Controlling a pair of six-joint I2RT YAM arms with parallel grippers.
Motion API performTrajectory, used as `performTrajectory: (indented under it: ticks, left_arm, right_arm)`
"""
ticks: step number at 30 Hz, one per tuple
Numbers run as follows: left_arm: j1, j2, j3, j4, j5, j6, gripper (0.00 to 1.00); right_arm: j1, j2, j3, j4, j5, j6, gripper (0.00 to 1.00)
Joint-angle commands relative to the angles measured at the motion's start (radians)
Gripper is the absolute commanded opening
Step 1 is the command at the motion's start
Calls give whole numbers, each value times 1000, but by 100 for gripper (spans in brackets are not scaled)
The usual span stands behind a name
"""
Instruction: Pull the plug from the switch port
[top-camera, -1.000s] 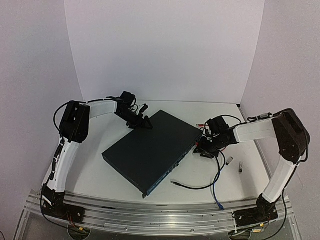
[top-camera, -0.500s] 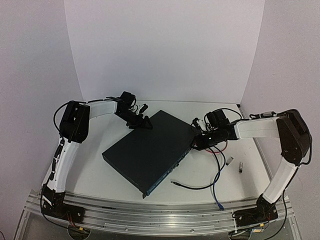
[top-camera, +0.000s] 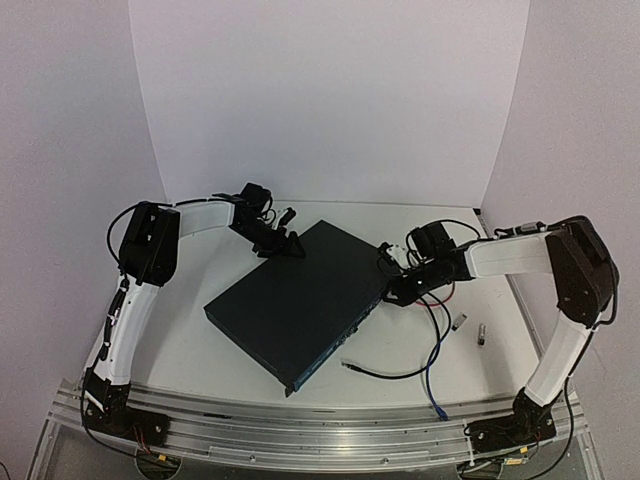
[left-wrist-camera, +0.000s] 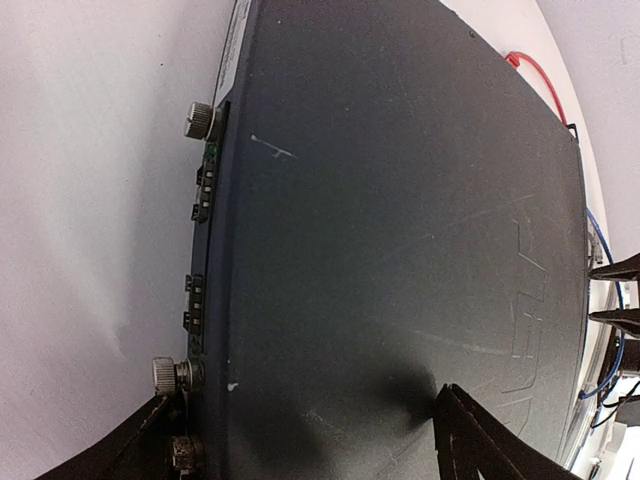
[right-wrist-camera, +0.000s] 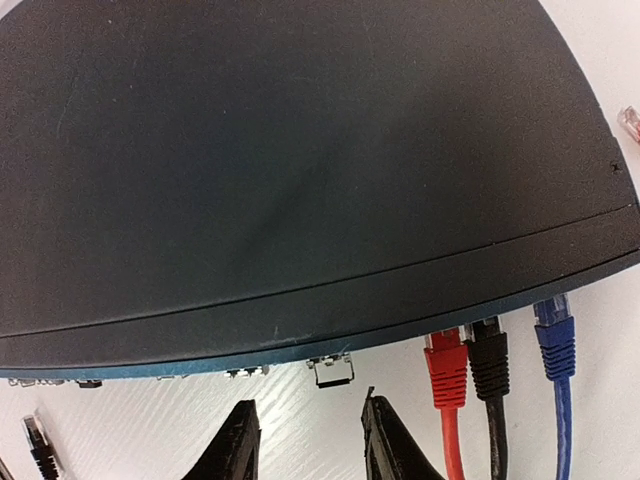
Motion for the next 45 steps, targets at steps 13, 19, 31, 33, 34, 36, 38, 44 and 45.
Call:
performTrajectory:
  ticks: [13,19,31,33,34,36,38,44,45]
  left_arm:
    - [-25,45,-3,-34,-60,-4,84]
    - [-25,47,4,-37,-58,-2,84]
    - [-25,66,21,-64,-47,15,84]
    - [-25,67,18,-63,-47,15,84]
    - [-25,67,17,-62,-47,15,84]
    - [-25,66,14,-60,-48,15,84]
    - [-25,65,9,-60,-50,14,84]
    - [-25,67,6,-56,-57,13,84]
    - [-25,67,6,-56,-58,12,84]
  right_arm:
    - [6,89,98,-22,24,-60,29]
    - [10,105,112,-17,26,-76,25]
    - [33,135,98,91,58,-111,17]
    - [36,128,82,124,67,-115,16]
    - [37,125,75,137,71,-116,15]
    - [40,121,67,147,81,-118,15]
    - [40,118,60,172,86,-123,13]
    - [40,112,56,201,117,-139,8]
    - [40,111,57,203,121,-142,8]
